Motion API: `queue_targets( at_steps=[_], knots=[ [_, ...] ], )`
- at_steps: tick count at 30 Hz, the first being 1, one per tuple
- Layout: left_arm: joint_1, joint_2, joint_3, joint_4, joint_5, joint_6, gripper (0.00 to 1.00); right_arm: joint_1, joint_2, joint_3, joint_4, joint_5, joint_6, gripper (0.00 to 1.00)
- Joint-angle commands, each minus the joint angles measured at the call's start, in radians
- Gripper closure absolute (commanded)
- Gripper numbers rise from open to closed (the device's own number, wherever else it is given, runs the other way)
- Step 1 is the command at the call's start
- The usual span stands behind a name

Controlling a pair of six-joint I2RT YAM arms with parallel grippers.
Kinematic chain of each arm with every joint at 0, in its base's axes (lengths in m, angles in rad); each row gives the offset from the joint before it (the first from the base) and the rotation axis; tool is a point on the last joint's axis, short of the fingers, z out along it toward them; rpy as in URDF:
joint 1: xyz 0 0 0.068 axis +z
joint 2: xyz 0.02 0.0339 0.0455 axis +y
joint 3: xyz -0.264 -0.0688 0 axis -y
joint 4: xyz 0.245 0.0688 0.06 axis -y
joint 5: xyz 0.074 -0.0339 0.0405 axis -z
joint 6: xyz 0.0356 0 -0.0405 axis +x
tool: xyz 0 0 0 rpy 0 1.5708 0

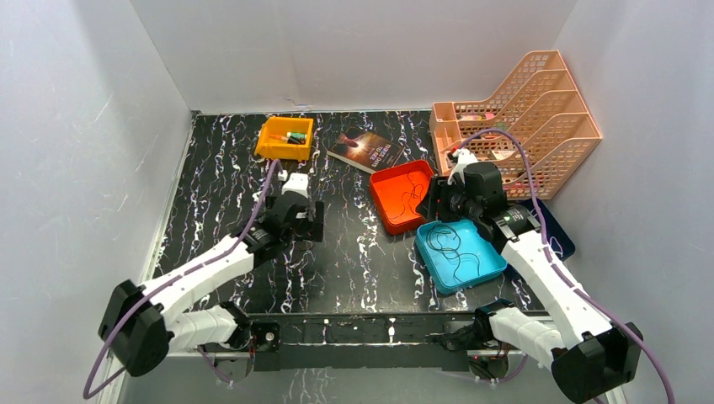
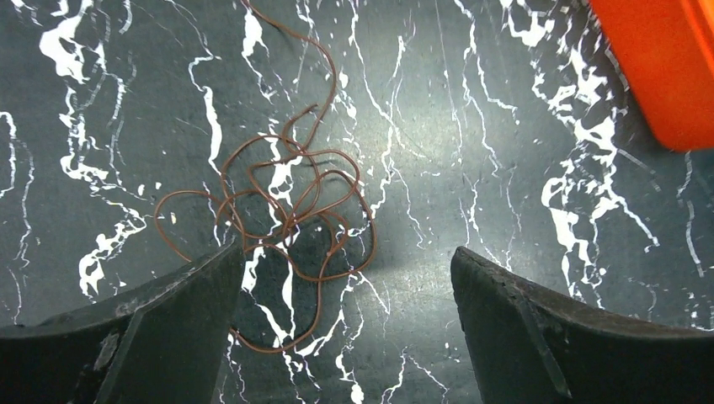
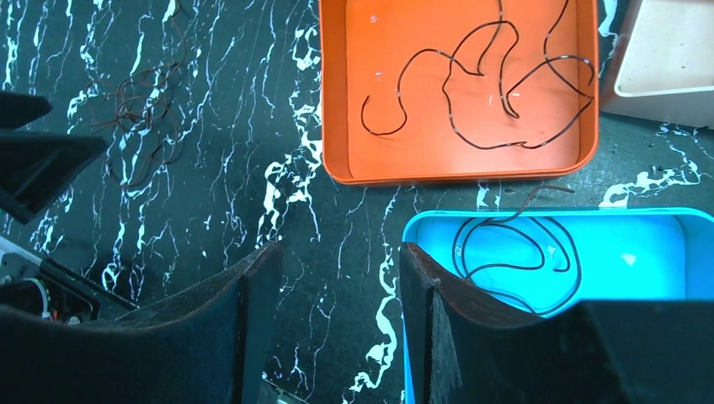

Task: Untangle the cables
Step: Untie the cable.

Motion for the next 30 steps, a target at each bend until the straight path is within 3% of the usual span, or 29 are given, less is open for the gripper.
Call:
queue_targets(
  at_steps=[1, 13, 22, 28, 30],
  knots=[
    [0.006, 0.092, 0.08, -0.055, 0.045, 0.026, 0.1, -0.004, -0.026, -0.006, 0.04, -0.054, -0.028, 0.4],
    [0.008, 0.326, 0.178, -0.119, -0.043, 0.131, 0.23, -0.002, -0.065, -0.03, 0.018, -0.032, -0.028, 0.44],
    [0.008, 0.406, 0.192, -0.09, -0.069, 0.136, 0.37, -0.002, -0.073, -0.033, 0.018, -0.035, -0.026, 0.46],
    [0.008, 0.454, 0.224, -0.073, -0.109, 0.158, 0.58, -0.003, -0.078, -0.035, 0.018, -0.033, -0.029, 0.46],
    [0.008, 0.46, 0.232, -0.07, -0.124, 0.169, 0.6, -0.003, -0.078, -0.037, 0.018, -0.035, -0.028, 0.47]
  ],
)
